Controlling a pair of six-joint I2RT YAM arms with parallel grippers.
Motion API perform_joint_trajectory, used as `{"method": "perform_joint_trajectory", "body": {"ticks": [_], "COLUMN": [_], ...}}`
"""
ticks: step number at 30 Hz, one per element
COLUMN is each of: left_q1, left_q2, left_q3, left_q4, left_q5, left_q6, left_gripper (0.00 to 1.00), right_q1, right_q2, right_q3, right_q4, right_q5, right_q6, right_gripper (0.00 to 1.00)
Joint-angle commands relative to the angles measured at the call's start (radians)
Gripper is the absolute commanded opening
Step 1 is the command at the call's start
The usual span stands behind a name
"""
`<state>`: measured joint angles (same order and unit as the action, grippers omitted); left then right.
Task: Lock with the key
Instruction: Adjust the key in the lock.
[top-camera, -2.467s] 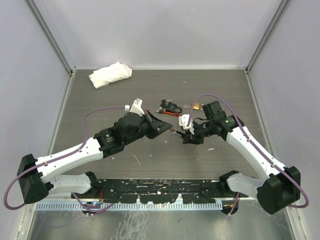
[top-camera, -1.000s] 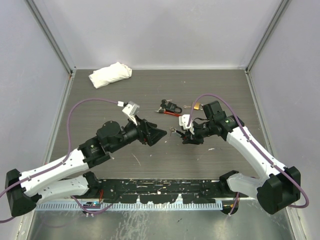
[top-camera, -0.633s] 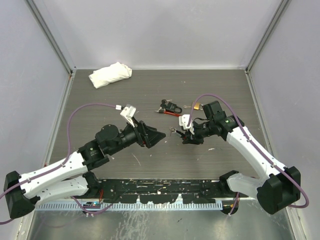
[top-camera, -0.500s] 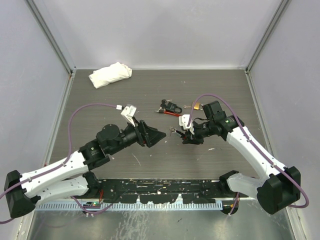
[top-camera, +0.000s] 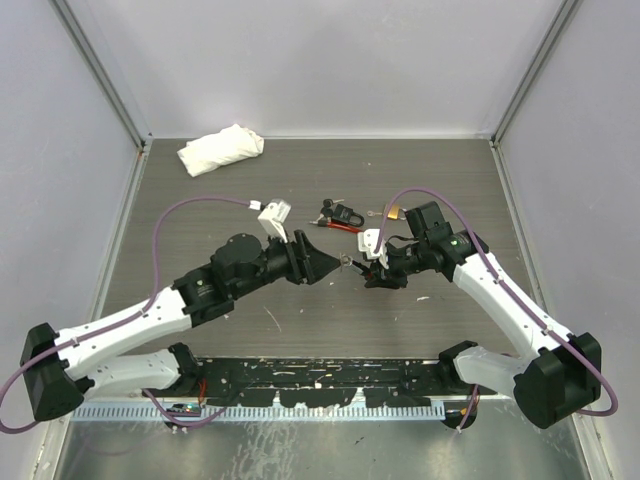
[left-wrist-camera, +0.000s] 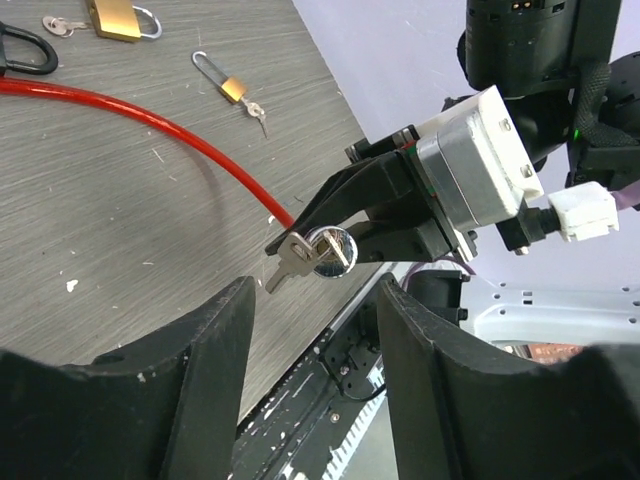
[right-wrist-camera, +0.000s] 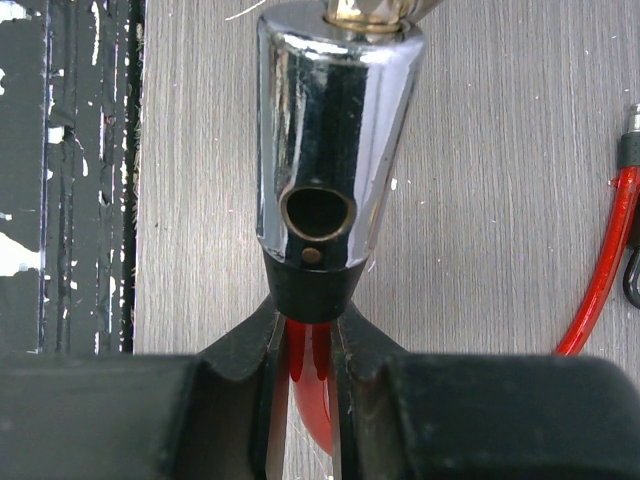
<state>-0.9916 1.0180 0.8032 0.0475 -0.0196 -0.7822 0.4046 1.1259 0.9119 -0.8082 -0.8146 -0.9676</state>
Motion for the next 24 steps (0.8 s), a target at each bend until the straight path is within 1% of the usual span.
{"method": "perform_joint_trajectory", "body": {"ticks": [1, 8, 9, 11, 14, 17, 20, 23, 24], "left_q1": [0.005, 0.004, 0.004, 0.004, 0.005, 0.005, 0.005, 0.005, 0.005], "left_q2": [0.029, 0.091, 0.096, 0.107, 0.115, 0.119, 0.112, 0.092, 0.084], "left_q3": [0.078, 0.125, 0.129, 0.136, 0.145, 0.147, 0.133, 0.097, 0.079], "left_q4": [0.024, 0.029, 0.028, 0.025, 0.019, 0.02, 0.05, 0.098, 0.11], "left_q5": [0.004, 0.034, 0.04, 0.044, 0.057, 0.066, 0.089, 0.107, 0.114], "left_q6": [0.007, 0.017, 0.02, 0.026, 0.038, 0.065, 0.135, 0.25, 0.322], "left_gripper": [0.52, 0.46, 0.44, 0.37, 0.3, 0.21, 0.1, 0.07, 0.06], "right_q1": [0.0, 0.002, 0.0, 0.001, 0.0, 0.001, 0.0, 0.0, 0.001], "right_q2": [-0.004, -0.003, -0.004, -0.005, -0.006, -0.006, -0.007, -0.01, -0.01], "right_q3": [0.012, 0.011, 0.01, 0.011, 0.011, 0.01, 0.01, 0.01, 0.01], "right_q4": [0.044, 0.044, 0.043, 0.044, 0.045, 0.044, 0.044, 0.043, 0.043], "right_q5": [-0.029, -0.03, -0.031, -0.03, -0.029, -0.029, -0.029, -0.028, -0.027], "right_q6": [-0.016, -0.017, -0.016, -0.016, -0.016, -0.016, -0.017, -0.017, -0.016], "right_gripper": [0.01, 0.01, 0.01, 0.01, 0.01, 0.01, 0.01, 0.01, 0.01]}}
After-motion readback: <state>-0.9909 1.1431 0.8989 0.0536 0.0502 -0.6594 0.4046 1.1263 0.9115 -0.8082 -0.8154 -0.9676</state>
